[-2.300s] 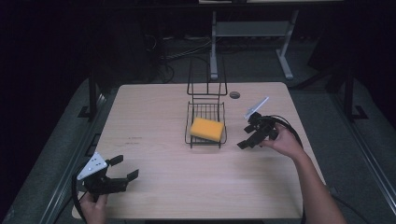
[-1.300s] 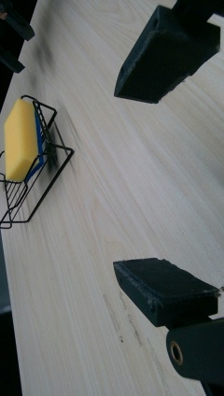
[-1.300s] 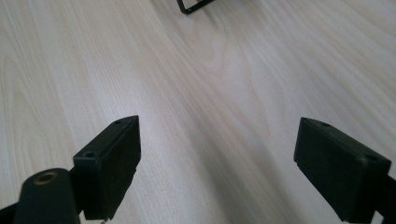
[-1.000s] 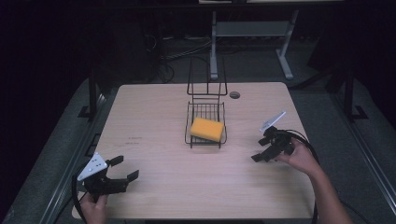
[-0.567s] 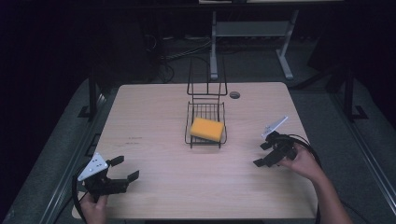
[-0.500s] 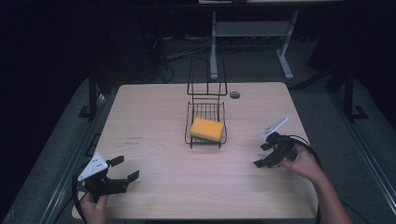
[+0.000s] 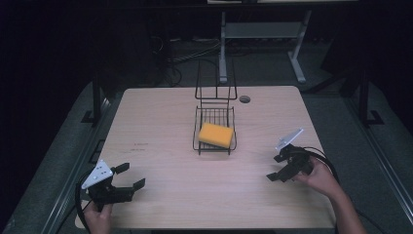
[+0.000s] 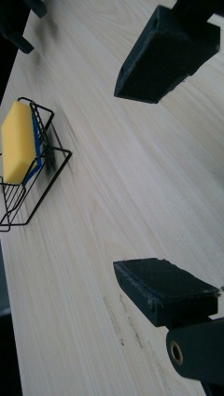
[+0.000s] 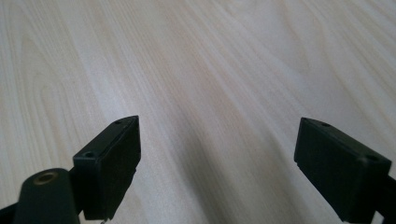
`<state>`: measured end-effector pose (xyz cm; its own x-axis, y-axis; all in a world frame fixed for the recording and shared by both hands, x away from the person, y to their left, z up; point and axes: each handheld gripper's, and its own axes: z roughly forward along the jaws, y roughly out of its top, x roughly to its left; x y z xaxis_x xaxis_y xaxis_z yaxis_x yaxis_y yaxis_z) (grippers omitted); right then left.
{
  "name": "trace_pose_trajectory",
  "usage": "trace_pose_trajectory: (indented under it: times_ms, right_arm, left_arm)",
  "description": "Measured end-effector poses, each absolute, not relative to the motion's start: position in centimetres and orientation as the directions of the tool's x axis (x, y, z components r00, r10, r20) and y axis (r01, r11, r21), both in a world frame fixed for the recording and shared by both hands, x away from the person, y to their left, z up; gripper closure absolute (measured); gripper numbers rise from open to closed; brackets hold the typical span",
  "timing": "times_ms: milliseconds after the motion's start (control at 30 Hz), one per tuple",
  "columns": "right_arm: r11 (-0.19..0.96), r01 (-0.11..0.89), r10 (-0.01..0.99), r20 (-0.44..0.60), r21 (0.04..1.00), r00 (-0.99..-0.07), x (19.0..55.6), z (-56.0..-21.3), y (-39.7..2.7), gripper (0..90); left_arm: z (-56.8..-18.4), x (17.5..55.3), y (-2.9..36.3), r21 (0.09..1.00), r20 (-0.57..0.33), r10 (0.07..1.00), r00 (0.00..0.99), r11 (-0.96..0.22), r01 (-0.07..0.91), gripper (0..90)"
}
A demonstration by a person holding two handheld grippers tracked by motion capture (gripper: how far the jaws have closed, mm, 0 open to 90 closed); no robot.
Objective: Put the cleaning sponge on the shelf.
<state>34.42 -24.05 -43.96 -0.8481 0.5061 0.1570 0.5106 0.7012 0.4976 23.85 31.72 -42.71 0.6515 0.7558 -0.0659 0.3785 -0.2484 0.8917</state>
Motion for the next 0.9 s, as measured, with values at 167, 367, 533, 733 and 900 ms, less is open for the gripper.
trace_pose_trajectory:
  times_ms: [167, 367, 533, 733, 900]
  right_arm:
    - [0.702, 0.509, 0.508, 0.15, 0.497, -0.848, 33.7, -44.0, -24.3, 14.2]
    - [0.702, 0.511, 0.511, 0.15, 0.495, -0.846, 33.1, -44.0, -24.4, 14.2]
    - [0.695, 0.513, 0.515, 0.15, 0.504, -0.844, 32.4, -44.2, -24.7, 14.2]
    - [0.69, 0.518, 0.519, 0.152, 0.506, -0.841, 31.6, -44.4, -25.0, 14.2]
    - [0.694, 0.517, 0.522, 0.144, 0.5, -0.84, 30.9, -44.8, -25.2, 14.2]
  left_arm:
    - [-42.7, 23.8, 31.8, 0.891, -0.065, 0.755, 0.652, -0.25, 0.378, 13.4]
    - [-42.7, 23.8, 31.8, 0.892, -0.067, 0.757, 0.65, -0.246, 0.378, 13.4]
    - [-42.7, 23.8, 31.8, 0.891, -0.065, 0.756, 0.652, -0.25, 0.379, 13.4]
    - [-42.7, 23.8, 31.7, 0.891, -0.065, 0.755, 0.652, -0.251, 0.379, 13.4]
    - [-42.7, 23.8, 31.7, 0.89, -0.066, 0.755, 0.652, -0.25, 0.38, 13.4]
